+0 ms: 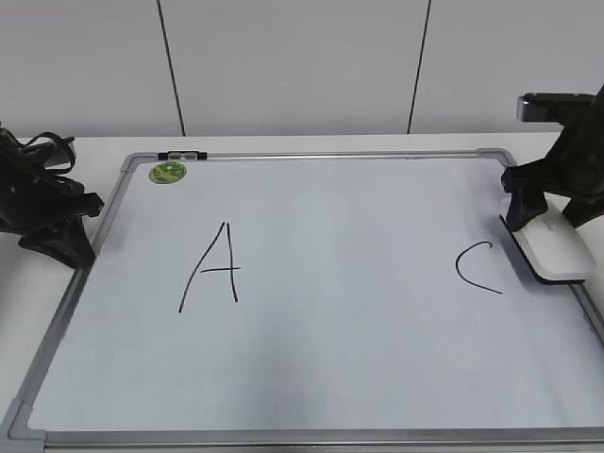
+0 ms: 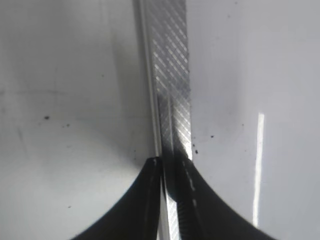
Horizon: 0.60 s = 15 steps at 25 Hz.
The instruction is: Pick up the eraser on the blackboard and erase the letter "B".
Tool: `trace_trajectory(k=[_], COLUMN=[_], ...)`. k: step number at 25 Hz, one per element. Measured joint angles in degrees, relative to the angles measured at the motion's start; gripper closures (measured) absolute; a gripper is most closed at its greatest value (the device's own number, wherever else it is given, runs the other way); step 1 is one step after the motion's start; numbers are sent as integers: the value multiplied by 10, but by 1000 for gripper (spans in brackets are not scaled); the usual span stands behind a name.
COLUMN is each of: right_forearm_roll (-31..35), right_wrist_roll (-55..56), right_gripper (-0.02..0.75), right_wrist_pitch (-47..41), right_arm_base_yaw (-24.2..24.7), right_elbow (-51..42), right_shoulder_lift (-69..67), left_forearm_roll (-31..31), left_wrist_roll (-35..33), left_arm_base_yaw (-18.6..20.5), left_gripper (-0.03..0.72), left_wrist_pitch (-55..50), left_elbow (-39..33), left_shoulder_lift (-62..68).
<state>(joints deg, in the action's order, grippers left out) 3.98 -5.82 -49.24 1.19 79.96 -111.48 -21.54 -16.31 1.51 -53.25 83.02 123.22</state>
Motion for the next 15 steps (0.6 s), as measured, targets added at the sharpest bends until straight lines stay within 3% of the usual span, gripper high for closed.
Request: trace_trajectory(k=[15], right_forearm_roll=[-8], right_wrist_roll=[9], right_gripper=[195], right_wrist_pitch=[30], right_arm_base_yaw=[0], right_elbow=[47], right_shoulder_lift=[-68], left_forearm_roll=[-1], left_wrist_roll=[0], left_arm_base_yaw=[0], left_gripper=[629], left_wrist_pitch=[0], left_elbow=[0], left_shoulder_lift=[0])
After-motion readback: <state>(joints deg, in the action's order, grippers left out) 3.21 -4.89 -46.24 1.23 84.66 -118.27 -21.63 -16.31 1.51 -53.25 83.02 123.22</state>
